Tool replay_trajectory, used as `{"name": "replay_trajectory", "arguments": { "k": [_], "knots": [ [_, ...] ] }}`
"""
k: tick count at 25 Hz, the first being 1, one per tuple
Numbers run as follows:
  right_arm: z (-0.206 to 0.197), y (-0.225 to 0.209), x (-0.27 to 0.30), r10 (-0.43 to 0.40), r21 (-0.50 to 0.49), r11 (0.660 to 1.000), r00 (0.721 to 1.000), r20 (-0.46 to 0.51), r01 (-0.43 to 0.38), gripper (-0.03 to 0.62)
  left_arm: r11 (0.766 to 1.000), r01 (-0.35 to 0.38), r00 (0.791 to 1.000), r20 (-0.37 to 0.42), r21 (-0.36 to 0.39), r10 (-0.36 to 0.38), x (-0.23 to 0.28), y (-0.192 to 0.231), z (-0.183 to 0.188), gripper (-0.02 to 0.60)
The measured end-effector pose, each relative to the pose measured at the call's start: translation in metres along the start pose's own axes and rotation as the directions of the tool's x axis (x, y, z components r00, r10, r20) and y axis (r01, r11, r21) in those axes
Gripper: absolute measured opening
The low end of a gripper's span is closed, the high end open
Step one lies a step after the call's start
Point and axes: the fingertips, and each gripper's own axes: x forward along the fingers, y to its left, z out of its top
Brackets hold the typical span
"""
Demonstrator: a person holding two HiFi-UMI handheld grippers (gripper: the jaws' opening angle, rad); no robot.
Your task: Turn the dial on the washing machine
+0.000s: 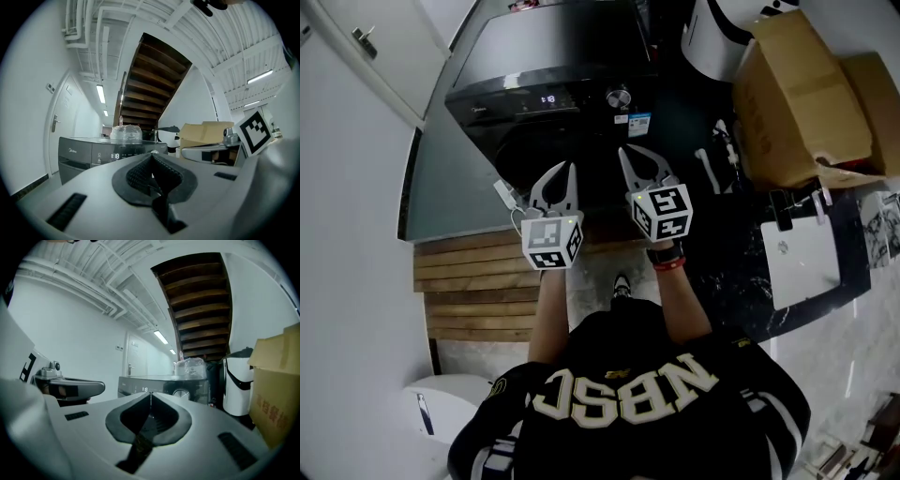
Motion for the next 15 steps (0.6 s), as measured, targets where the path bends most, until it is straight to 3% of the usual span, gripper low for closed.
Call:
{"name": "replay_trajectory", "arguments": {
  "k": [6, 10, 15],
  "knots": [
    [-0.003, -0.039, 0.046, -0.011, -0.054, 0.998, 1.0, -0.005, 0.011, 0.017, 1.0, -0.016, 1.0, 0.005, 0.025, 0.016, 0.042, 0.011, -0.008, 0.015],
    [-0.013, -0.043, 0.062, 0.006, -0.078, 0.997, 0.999, -0.047, -0.009, 0.025, 1.0, -0.023, 1.0, -0.018, 0.009, 0.023, 0.058, 0.017, -0.022, 0.015],
    [-0.009, -0.05, 0.083, 0.003, -0.136, 0.991, 0.998, -0.055, -0.01, 0.04, 1.0, 0.009, 1.0, -0.01, 0.005, -0.009, 0.083, 0.02, -0.014, 0.015]
  ]
}}
